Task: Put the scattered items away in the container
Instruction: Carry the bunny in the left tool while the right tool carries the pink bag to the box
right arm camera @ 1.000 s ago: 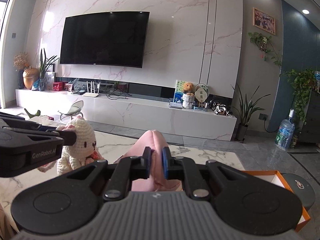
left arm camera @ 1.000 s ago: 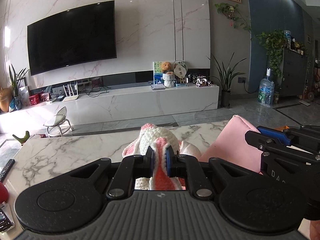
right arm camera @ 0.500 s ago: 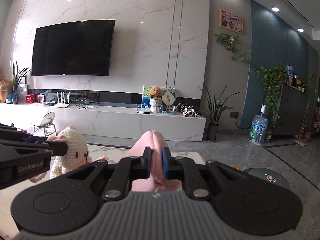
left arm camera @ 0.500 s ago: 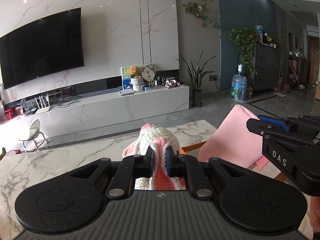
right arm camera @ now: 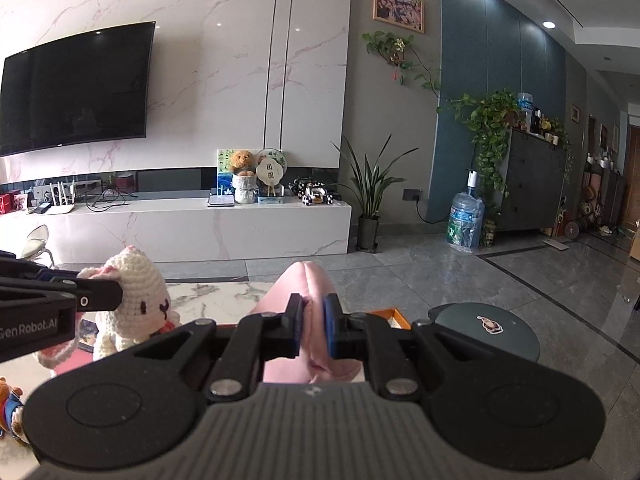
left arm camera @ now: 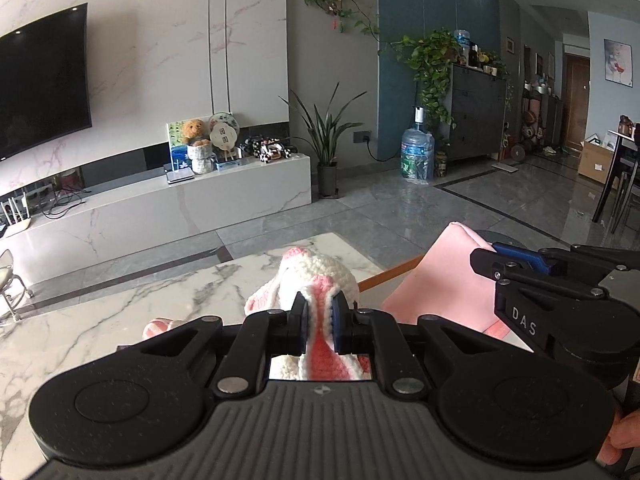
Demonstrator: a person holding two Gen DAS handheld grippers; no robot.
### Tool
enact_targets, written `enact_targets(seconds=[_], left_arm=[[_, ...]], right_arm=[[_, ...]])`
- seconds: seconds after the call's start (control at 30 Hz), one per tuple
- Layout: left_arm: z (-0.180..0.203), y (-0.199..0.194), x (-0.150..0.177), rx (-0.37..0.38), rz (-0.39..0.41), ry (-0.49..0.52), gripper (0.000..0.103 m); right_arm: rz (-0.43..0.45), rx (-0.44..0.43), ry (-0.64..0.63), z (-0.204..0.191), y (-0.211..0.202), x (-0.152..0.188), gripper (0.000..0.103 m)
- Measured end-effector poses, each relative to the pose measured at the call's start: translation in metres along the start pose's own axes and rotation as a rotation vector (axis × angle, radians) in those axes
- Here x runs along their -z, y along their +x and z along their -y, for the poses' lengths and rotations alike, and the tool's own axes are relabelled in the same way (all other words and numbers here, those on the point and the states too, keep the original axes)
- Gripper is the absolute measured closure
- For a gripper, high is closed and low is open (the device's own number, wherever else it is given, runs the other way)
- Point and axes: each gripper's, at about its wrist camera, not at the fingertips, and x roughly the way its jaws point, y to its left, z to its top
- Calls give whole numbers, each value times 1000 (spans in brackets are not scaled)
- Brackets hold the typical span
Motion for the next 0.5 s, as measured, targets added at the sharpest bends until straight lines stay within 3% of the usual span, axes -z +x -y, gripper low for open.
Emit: enact_targets(seconds=[0.23, 0.5], left_arm=[[7, 52, 3, 48, -77, 22, 90], [3, 96, 19, 60, -191, 45, 90]], right_arm=[[-87, 5, 6, 15, 52, 9, 90], [-247, -58, 57, 24, 116, 25, 90]])
